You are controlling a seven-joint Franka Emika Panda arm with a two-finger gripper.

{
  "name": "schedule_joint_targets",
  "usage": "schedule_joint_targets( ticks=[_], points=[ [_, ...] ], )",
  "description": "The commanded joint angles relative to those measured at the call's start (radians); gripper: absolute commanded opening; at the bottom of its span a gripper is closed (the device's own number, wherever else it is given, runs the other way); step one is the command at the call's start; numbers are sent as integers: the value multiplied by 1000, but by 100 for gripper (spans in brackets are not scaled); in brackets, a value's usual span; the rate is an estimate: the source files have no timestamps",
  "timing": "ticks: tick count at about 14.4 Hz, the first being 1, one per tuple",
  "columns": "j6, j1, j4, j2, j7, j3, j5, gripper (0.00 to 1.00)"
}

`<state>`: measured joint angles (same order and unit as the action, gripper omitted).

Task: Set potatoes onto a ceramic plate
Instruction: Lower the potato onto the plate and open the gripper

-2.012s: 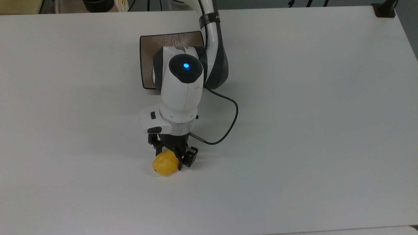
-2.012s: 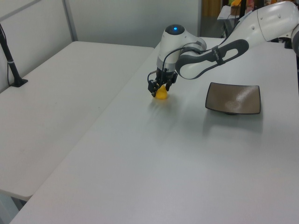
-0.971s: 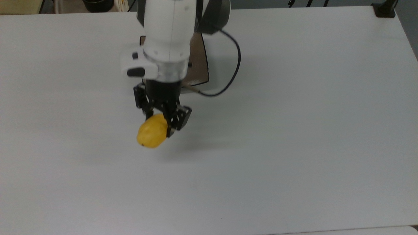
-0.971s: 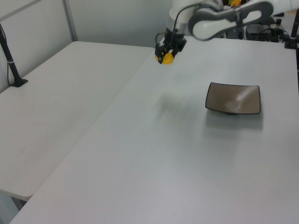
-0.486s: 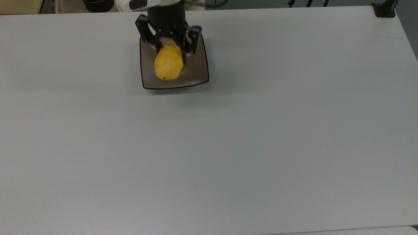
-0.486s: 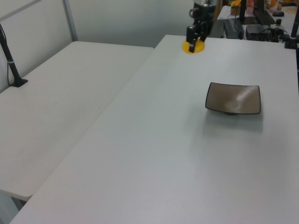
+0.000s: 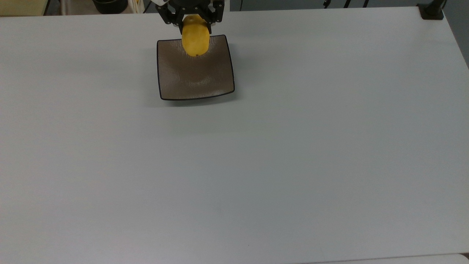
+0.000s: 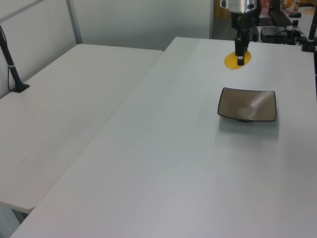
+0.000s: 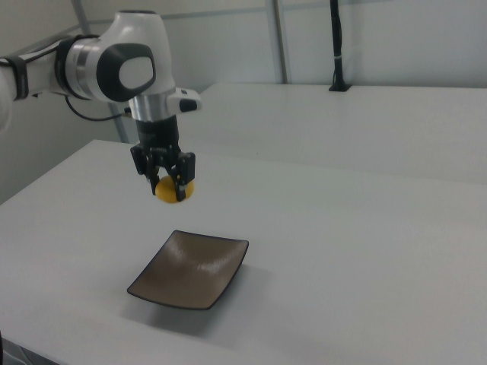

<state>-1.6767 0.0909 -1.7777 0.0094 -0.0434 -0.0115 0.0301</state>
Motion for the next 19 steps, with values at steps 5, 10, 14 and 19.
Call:
schedule_joint_targets(
  ticks=[5,10,14,19],
  points=[
    [-231,1,-296,-45,-69,1,22,3],
    [-429,12,-434,-32,-69,-1,5,7],
    [-451,10,-457,-23,-58,-1,-1,46],
    [-407,3,-431,-60,-44,-1,-1,100]
  ],
)
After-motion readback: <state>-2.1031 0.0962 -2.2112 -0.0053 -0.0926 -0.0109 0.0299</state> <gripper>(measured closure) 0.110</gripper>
